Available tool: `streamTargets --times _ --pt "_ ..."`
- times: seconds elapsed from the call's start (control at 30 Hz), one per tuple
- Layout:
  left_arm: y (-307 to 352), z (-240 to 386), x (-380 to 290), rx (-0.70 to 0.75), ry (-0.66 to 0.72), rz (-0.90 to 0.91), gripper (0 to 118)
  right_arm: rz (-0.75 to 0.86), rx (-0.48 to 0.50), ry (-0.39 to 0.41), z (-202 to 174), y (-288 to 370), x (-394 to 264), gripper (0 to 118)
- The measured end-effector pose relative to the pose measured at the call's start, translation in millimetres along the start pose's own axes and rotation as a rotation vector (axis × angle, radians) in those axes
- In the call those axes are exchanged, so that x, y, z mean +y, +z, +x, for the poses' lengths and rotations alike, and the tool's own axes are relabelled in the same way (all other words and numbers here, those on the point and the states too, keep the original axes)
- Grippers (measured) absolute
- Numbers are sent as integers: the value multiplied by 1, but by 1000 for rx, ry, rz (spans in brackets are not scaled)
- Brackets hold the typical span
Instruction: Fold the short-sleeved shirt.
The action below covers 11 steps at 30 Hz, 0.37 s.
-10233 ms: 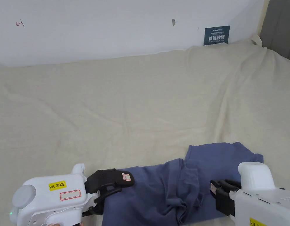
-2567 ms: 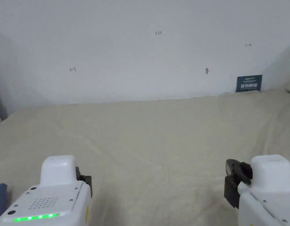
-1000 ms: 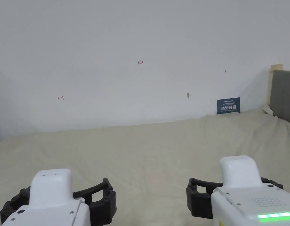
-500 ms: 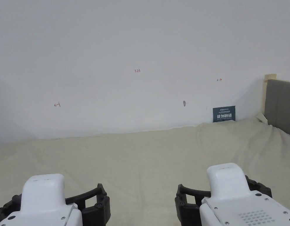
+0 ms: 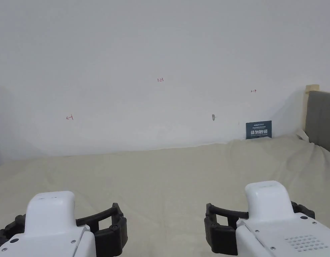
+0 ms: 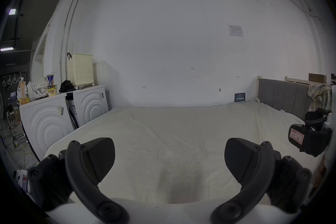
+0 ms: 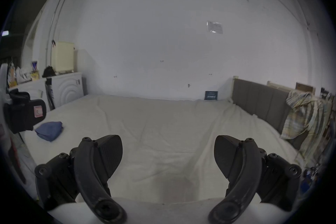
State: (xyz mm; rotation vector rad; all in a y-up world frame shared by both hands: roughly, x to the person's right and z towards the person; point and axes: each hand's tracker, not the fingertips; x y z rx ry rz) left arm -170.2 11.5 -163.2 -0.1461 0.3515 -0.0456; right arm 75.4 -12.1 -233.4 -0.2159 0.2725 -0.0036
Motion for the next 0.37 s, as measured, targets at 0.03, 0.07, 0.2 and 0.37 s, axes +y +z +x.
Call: streamTargets --times 0.03,0.07,0.2,0.37 --pt "0 0 0 0 -5 2 118 3 21 -14 2 0 -1 105" --pt "0 -1 0 1 -8 3 118 10 18 -18 4 0 -1 105" --pt "2 -5 -1 -7 24 22 118 58 -32 10 2 4 -1 105" --pt "1 -8 -2 -4 48 24 118 100 -39 25 2 6 -1 105"
